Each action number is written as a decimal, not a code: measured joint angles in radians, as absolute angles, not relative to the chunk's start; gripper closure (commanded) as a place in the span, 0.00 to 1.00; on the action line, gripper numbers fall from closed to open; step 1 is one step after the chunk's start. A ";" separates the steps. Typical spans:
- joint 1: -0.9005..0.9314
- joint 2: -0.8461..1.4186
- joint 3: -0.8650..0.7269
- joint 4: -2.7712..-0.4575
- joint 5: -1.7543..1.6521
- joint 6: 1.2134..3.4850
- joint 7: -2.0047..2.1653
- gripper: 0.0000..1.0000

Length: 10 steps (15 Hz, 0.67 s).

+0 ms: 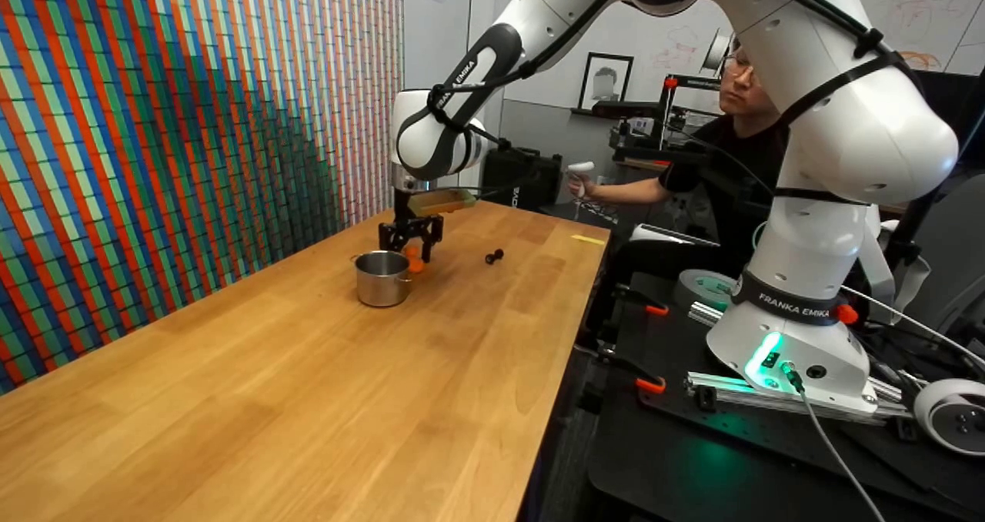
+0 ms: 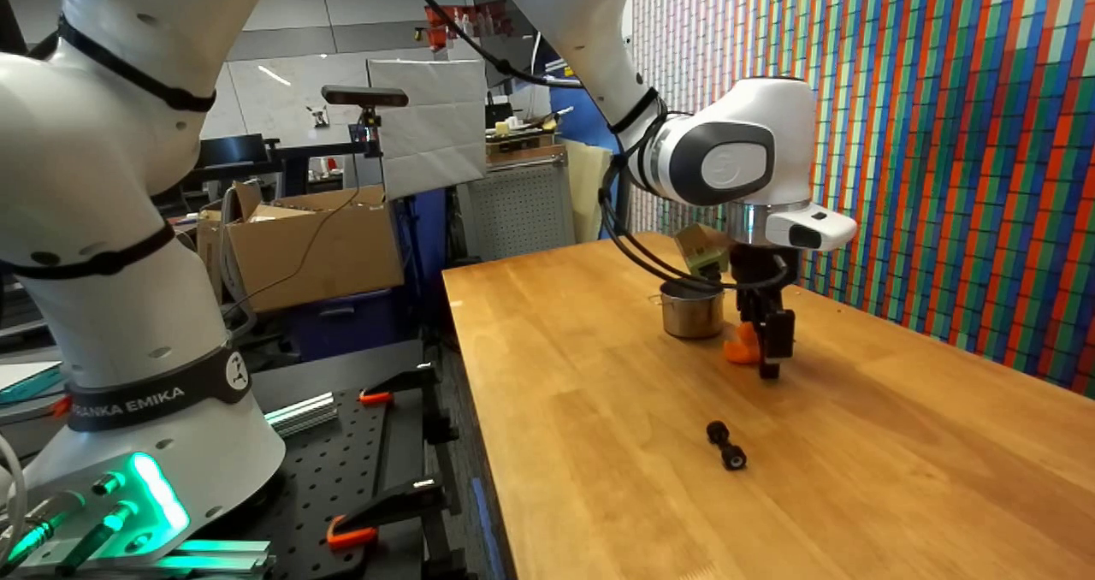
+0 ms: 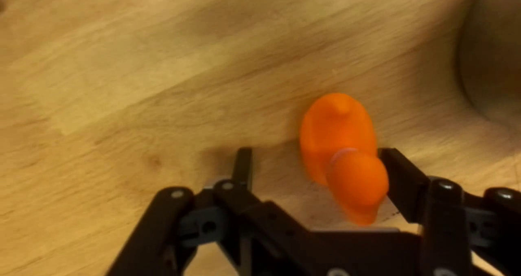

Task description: Put the rubber duck inside the silver cup

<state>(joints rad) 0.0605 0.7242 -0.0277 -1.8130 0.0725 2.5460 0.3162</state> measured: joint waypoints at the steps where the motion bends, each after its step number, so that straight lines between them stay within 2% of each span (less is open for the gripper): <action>1: 0.061 0.723 -0.033 -1.810 0.072 2.537 0.322 0.58; 4: 0.060 0.716 -0.042 -1.800 0.074 2.504 0.350 0.80; 5: 0.060 0.715 -0.042 -1.798 0.079 2.495 0.360 0.79; 6: 0.060 0.713 -0.043 -1.798 0.085 2.489 0.370 0.46; 7: 0.060 0.712 -0.042 -1.798 0.093 2.481 0.377 0.51; 8: 0.060 0.711 -0.042 -1.798 0.099 2.473 0.385 0.50; 10: 0.060 0.708 -0.042 -1.800 0.110 2.455 0.406 0.36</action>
<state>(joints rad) 0.0599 0.7077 -0.0425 -1.7997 0.1099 2.4546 0.4062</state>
